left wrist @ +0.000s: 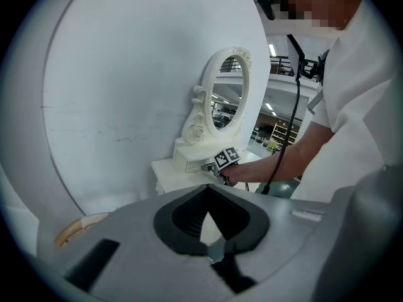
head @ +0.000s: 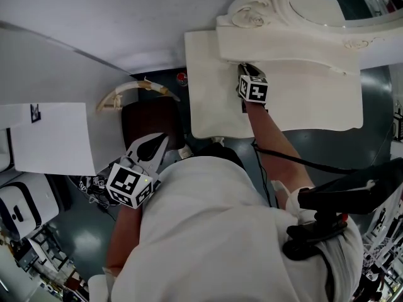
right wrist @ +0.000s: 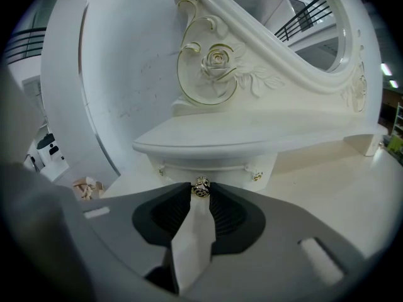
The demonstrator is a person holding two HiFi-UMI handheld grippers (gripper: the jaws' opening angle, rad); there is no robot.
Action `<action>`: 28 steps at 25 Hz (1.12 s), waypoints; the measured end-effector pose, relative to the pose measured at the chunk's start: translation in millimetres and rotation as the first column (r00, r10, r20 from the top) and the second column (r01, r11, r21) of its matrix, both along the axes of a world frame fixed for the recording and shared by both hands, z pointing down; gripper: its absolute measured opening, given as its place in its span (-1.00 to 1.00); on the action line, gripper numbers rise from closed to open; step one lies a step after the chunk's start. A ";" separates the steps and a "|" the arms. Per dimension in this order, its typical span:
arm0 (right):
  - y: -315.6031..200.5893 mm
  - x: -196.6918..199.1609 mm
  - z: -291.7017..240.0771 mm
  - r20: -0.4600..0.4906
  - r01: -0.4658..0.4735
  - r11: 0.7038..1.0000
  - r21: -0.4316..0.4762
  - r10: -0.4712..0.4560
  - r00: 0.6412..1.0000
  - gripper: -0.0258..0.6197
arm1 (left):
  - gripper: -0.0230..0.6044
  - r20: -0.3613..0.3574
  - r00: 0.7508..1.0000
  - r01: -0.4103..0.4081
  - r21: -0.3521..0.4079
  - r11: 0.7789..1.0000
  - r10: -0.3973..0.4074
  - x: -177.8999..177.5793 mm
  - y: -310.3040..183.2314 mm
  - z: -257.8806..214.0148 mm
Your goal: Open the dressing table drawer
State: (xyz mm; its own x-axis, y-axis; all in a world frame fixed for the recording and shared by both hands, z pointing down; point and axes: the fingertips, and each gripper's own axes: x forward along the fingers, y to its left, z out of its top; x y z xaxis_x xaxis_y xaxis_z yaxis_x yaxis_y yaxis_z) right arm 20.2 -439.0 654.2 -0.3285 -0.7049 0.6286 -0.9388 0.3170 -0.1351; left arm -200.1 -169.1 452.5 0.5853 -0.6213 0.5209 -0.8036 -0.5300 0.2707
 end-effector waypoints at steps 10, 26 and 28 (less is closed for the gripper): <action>18.6 3.5 2.0 -0.010 -0.004 1.000 -0.008 0.004 1.000 -0.62 | -0.92 -0.007 1.000 -0.018 0.001 1.000 0.018 -2.6 8.4 -1.1; 43.5 5.4 4.0 -0.022 -0.002 1.000 -0.017 0.001 1.000 -0.62 | -0.92 -0.018 0.999 -0.051 -0.002 0.999 0.051 -0.9 19.3 2.5; 45.5 5.6 4.3 -0.024 -0.004 1.000 -0.018 0.003 1.000 -0.62 | -0.92 -0.020 0.998 -0.051 0.000 0.999 0.051 -1.7 20.2 2.7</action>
